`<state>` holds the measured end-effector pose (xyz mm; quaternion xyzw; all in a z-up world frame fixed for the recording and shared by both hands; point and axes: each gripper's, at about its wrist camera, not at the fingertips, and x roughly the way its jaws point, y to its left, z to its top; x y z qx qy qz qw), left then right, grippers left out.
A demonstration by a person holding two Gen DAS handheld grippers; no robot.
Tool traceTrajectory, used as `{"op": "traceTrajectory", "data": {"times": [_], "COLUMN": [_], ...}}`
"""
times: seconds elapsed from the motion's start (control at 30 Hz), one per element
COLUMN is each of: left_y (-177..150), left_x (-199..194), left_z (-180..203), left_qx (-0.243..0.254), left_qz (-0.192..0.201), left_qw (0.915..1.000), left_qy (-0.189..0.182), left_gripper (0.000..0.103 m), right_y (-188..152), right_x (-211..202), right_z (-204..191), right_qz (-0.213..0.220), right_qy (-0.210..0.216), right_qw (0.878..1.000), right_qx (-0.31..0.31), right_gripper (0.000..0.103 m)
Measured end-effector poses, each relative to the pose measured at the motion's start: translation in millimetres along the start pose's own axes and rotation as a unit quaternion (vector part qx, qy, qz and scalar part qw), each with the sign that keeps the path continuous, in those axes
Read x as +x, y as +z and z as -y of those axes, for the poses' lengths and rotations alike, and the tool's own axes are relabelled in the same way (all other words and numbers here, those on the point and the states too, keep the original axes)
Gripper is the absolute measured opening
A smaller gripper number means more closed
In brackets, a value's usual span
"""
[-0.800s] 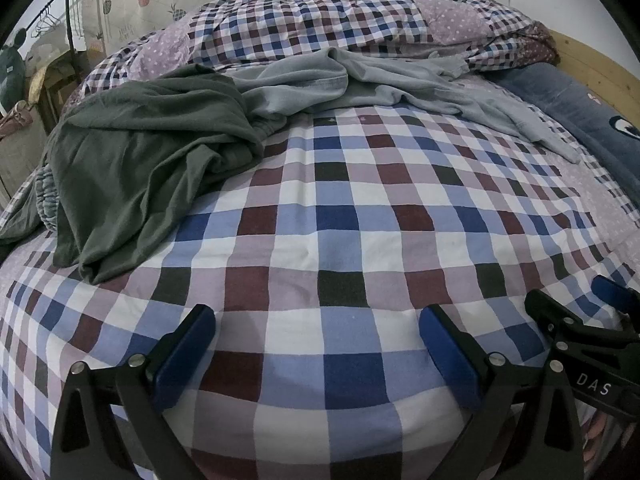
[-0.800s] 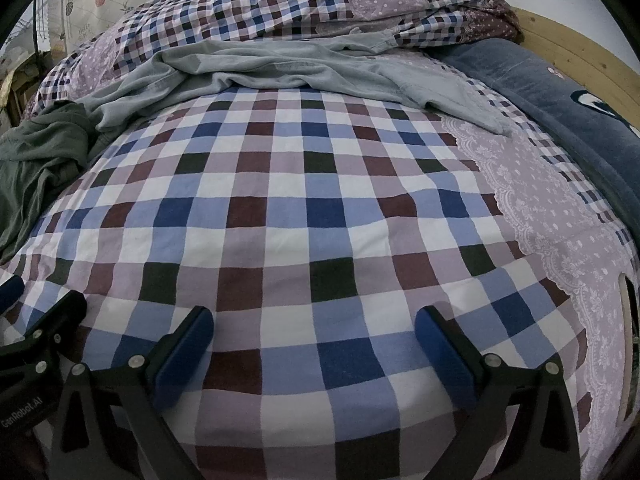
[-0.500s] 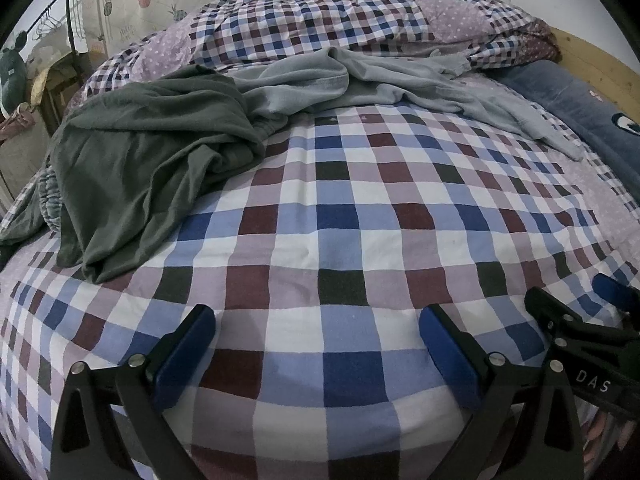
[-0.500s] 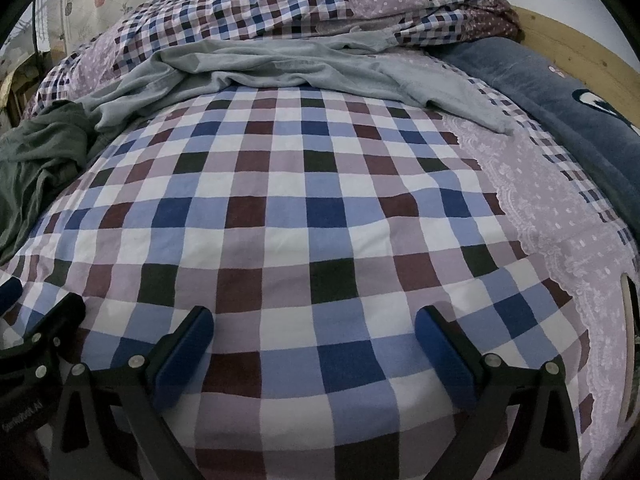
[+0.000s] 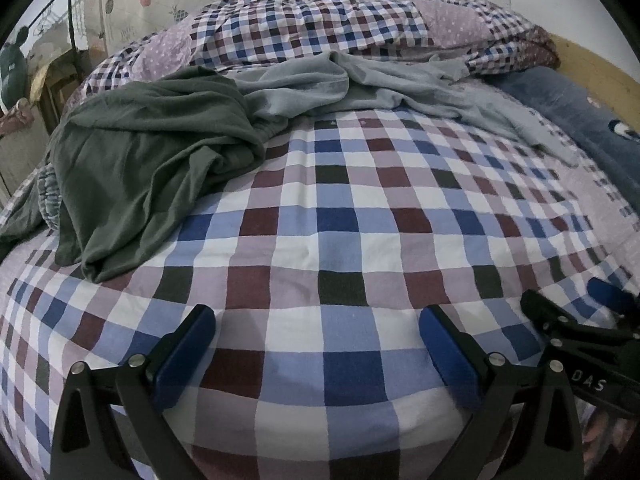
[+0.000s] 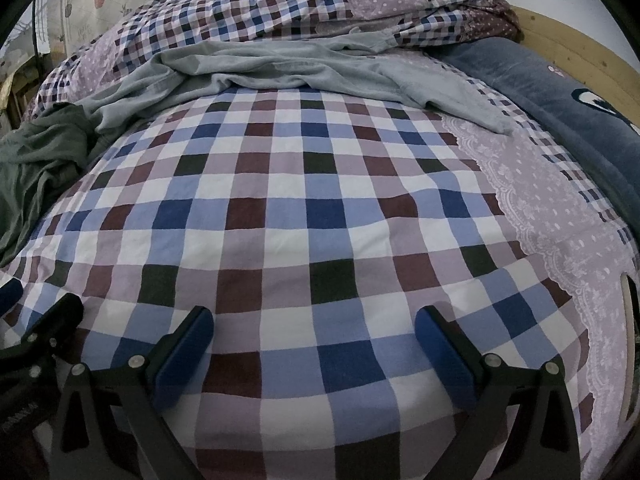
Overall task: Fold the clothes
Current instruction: 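Move both tools toward the crumpled dark green sweatshirt on the bed, then grasp the dark green sweatshirt edge with the left gripper and lift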
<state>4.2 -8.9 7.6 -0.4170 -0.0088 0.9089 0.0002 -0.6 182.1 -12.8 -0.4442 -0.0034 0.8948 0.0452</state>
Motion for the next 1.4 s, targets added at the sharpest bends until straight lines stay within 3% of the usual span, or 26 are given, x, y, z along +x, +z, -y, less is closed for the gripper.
{"op": "traceTrajectory", "data": {"times": [0.23,0.43,0.7,0.93,1.07,1.4], "left_y": [5.2,15.1,14.0,4.8,2.0,10.4], "left_x": [-22.1,-36.1,-33.9,-39.1,-34.8,-13.6], "left_z": [-29.1,-70.2,-148.5,-216.3,-230.5,-238.2], "left_qx": [-0.045,-0.081,-0.145,-0.203,-0.192,-0.171], "left_qz": [0.04,0.072,0.076,0.082,0.079,0.048], "left_qw": [0.9982,0.9939,0.986,0.9745,0.9775,0.9841], "left_qy": [0.002,0.016,0.036,0.046,0.039,0.001], "left_gripper": [0.103,0.103,0.103,0.102,0.101,0.083], "right_y": [3.9,7.2,14.6,16.9,18.4,21.6], "right_x": [-0.6,-10.8,-19.2,-27.3,-26.4,-25.4], "right_z": [1.8,-13.8,-41.8,-68.0,-76.8,-78.6], "right_qz": [0.007,0.034,0.041,0.053,0.051,0.048], "right_qy": [0.015,0.059,0.142,0.173,0.18,0.193], "right_qw": [1.0,0.998,0.989,0.983,0.982,0.98], "right_qx": [0.008,-0.005,-0.002,-0.027,-0.029,-0.022], "right_gripper": [0.103,0.103,0.103,0.103,0.102,0.102]}}
